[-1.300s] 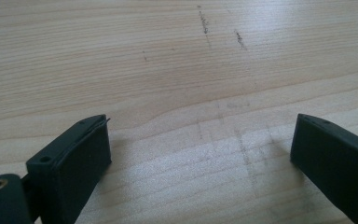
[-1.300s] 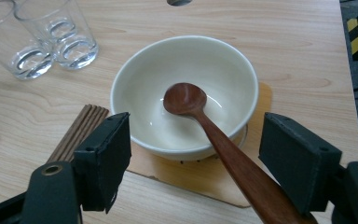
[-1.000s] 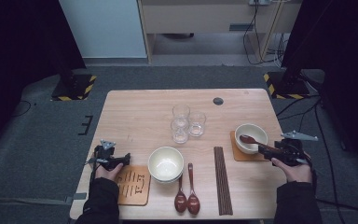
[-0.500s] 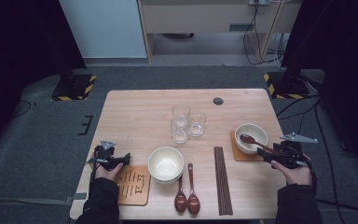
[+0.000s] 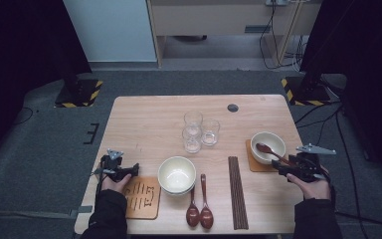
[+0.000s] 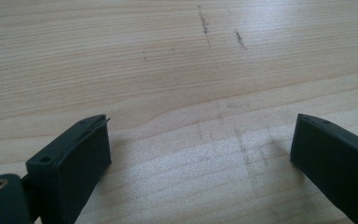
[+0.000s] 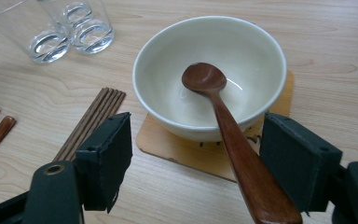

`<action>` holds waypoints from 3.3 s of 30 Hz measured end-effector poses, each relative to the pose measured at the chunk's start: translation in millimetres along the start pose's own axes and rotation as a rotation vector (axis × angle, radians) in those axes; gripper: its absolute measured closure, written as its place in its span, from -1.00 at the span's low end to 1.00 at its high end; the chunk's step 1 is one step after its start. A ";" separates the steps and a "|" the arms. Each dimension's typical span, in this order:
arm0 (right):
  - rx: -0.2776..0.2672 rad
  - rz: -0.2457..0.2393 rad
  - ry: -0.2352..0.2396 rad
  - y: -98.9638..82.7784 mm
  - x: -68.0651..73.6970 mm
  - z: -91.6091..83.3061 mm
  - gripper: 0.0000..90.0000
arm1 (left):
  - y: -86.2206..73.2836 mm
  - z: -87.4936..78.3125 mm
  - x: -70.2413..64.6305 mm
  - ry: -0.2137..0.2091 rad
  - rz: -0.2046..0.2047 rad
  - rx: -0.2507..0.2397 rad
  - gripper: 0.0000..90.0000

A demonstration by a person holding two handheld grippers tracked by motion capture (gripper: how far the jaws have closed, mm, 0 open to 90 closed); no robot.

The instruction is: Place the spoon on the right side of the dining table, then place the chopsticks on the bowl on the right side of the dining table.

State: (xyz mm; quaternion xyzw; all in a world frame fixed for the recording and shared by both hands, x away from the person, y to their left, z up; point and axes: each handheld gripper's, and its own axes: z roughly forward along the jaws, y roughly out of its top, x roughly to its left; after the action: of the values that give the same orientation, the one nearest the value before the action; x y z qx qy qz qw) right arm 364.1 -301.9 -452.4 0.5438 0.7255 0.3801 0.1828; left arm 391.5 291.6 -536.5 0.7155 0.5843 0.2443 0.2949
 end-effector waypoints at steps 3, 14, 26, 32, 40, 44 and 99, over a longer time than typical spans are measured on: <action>0.001 -0.003 0.004 -0.7 2.2 0.3 -0.43 | 0.0 0.0 0.0 0.000 0.000 0.000 -0.92; 0.010 0.001 0.018 -3.0 9.0 0.6 -0.42 | 0.0 0.0 0.0 0.000 0.000 0.000 -0.92; 0.002 0.005 0.030 -4.8 13.5 -0.7 -0.41 | 0.0 0.0 0.0 0.001 0.000 0.000 -0.92; 0.002 0.009 0.040 -5.0 18.2 -0.7 -0.41 | 0.0 0.0 -0.1 0.001 0.000 0.000 -0.92; -0.004 0.009 0.048 -4.6 24.4 -1.2 -0.41 | 0.0 0.0 -0.1 0.001 -0.001 0.000 -0.92; -0.003 0.005 0.054 -5.2 27.9 -1.0 -0.42 | 0.0 0.0 -0.1 0.001 0.000 0.000 -0.92; -0.075 -0.103 0.120 -5.6 87.9 13.6 -0.31 | 0.0 0.1 0.0 0.000 0.000 0.001 -0.92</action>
State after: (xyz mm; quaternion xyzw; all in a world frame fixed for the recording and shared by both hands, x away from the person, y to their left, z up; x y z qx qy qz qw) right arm 339.7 -216.3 -452.3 0.4748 0.7475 0.4289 0.1785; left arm 391.6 291.6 -536.6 0.7155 0.5845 0.2440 0.2949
